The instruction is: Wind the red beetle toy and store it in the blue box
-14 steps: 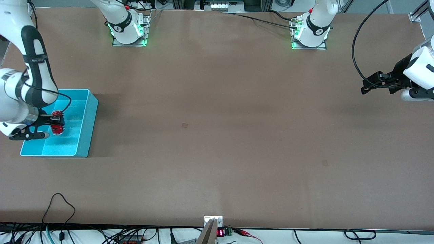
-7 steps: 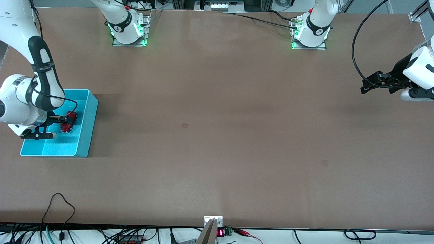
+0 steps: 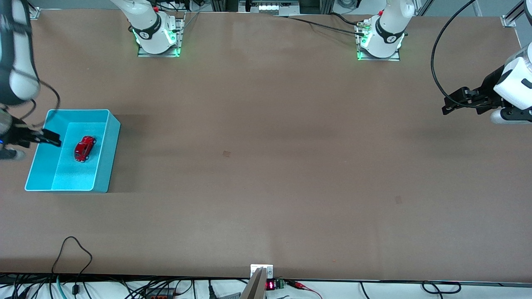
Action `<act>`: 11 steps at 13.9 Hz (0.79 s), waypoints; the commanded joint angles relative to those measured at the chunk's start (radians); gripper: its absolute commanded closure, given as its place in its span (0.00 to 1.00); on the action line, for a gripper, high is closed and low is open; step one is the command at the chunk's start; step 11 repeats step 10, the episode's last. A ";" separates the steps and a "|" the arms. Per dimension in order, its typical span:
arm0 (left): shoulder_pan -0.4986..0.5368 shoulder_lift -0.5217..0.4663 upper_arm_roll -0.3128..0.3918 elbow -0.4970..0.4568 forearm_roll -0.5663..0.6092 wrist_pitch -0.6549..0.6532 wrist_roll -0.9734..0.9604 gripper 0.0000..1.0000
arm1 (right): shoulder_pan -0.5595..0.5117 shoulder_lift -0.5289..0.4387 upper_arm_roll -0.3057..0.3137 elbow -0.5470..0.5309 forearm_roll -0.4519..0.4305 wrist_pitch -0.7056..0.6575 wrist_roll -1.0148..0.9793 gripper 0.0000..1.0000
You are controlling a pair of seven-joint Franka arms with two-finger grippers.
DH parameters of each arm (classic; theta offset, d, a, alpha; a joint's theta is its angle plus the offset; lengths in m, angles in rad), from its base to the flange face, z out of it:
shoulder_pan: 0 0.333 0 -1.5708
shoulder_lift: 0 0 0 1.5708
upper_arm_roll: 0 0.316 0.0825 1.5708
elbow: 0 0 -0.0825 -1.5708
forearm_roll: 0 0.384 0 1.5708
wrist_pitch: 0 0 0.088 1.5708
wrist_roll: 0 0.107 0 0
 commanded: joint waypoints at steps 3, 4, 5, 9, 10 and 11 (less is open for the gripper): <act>0.010 -0.014 -0.010 -0.005 0.000 -0.011 0.010 0.00 | -0.010 -0.072 0.066 0.166 -0.006 -0.291 0.010 0.00; 0.010 -0.013 -0.010 -0.005 0.000 -0.011 0.010 0.00 | -0.011 -0.087 0.081 0.182 -0.001 -0.333 0.013 0.00; 0.010 -0.014 -0.010 -0.005 0.000 -0.013 0.010 0.00 | -0.011 -0.106 0.098 0.194 0.000 -0.363 0.018 0.00; 0.010 -0.014 -0.010 -0.006 0.000 -0.013 0.010 0.00 | -0.011 -0.140 0.129 0.196 -0.001 -0.413 0.104 0.00; 0.010 -0.013 -0.010 -0.006 0.000 -0.011 0.010 0.00 | -0.011 -0.140 0.129 0.194 0.000 -0.414 0.105 0.00; 0.010 -0.013 -0.010 -0.006 0.000 -0.011 0.010 0.00 | -0.011 -0.140 0.129 0.194 0.000 -0.414 0.105 0.00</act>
